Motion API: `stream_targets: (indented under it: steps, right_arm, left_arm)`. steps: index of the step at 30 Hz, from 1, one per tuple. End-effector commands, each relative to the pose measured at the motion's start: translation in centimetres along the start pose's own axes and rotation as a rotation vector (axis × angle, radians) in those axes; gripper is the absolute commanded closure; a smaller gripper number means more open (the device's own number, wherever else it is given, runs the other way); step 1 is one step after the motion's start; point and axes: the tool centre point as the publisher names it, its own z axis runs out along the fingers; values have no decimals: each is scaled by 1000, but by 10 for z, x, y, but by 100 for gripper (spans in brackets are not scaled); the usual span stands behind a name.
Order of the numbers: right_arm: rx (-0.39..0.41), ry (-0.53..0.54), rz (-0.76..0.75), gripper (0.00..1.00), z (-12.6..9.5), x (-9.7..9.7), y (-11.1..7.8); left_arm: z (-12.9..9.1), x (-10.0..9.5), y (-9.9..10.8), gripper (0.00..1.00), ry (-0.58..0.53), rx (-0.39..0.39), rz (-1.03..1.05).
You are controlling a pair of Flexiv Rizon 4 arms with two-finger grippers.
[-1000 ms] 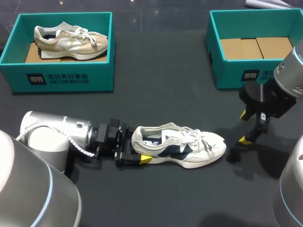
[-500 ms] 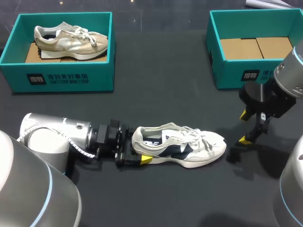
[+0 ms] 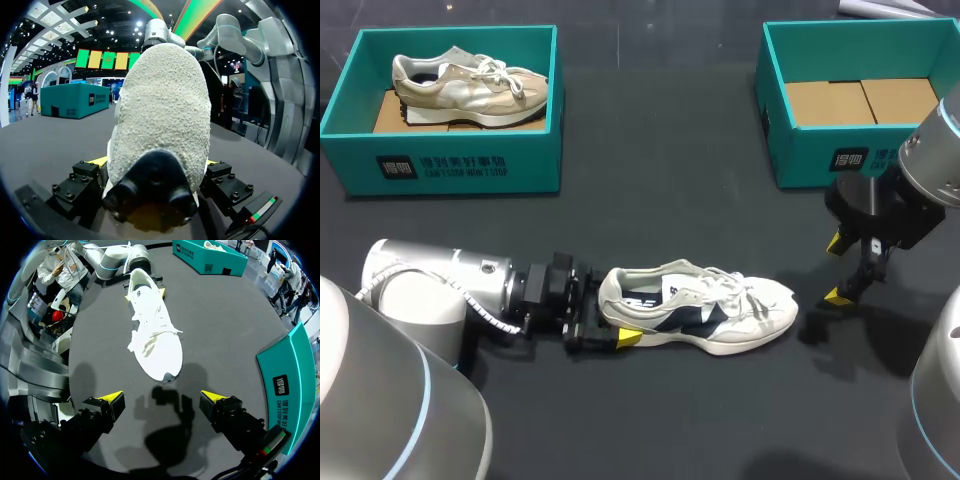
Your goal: Take the shoe out of the shoebox, open the shoe tongue, remove and reinsert the insole, then place the shoe into the shoebox
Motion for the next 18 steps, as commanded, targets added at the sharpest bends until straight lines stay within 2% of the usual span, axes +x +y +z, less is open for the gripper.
stream_targets:
  steps: [1, 7, 11, 13, 15, 17, 18]
  right_arm:
    - [2, -3, 0, 0, 0, 1, 0]
    - [17, -8, 18, 0, -1, 1, 2]
    - [130, -22, 244, 0, -1, -3, 16]
    - [235, -57, 375, 0, 2, -3, 26]
    - [228, -82, 471, 0, 1, 0, 36]
    - [271, -109, 605, 0, 0, 4, 45]
    - [250, -117, 641, 0, -2, 8, 50]
  left_arm:
    - [4, 2, 2, 100, -2, -1, 0]
    - [4, 2, 2, 100, -2, -1, 0]
    - [4, 2, 2, 100, -2, -1, 0]
    - [4, 2, 2, 100, -2, -1, 0]
    - [4, 2, 2, 100, -2, -1, 0]
    - [4, 2, 2, 100, -2, -1, 0]
    - [4, 2, 2, 100, -2, -1, 0]
